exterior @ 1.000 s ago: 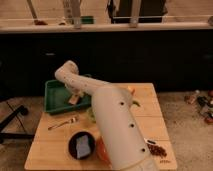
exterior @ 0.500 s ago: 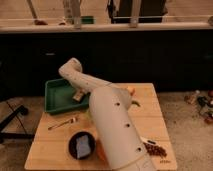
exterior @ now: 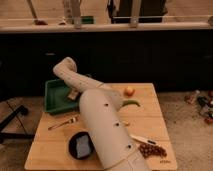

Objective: Wipe tray with eraser

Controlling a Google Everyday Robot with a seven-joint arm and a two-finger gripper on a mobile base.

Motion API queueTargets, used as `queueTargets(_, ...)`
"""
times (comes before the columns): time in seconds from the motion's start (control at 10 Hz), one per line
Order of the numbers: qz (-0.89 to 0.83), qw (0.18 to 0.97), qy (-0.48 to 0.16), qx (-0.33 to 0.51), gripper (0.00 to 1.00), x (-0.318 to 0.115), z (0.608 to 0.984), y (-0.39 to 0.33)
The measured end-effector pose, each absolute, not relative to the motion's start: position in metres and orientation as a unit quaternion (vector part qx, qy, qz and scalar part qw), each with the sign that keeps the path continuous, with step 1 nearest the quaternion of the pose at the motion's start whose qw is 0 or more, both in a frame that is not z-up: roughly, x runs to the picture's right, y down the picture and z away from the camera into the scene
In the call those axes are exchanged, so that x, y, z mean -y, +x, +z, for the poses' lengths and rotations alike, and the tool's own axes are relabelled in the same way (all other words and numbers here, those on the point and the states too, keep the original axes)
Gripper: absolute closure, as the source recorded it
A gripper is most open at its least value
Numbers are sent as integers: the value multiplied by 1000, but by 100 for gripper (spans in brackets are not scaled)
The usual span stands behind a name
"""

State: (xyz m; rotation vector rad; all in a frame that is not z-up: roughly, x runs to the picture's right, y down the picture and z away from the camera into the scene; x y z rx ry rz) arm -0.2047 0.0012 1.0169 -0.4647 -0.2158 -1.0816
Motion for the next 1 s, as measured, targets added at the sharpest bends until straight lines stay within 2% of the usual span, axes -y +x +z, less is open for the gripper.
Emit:
queueTargets(0.5, -535, 805, -205, 154, 100, -18, 999, -227)
queueTargets(1.0, -550, 790, -220, 155, 100, -28, 990, -210)
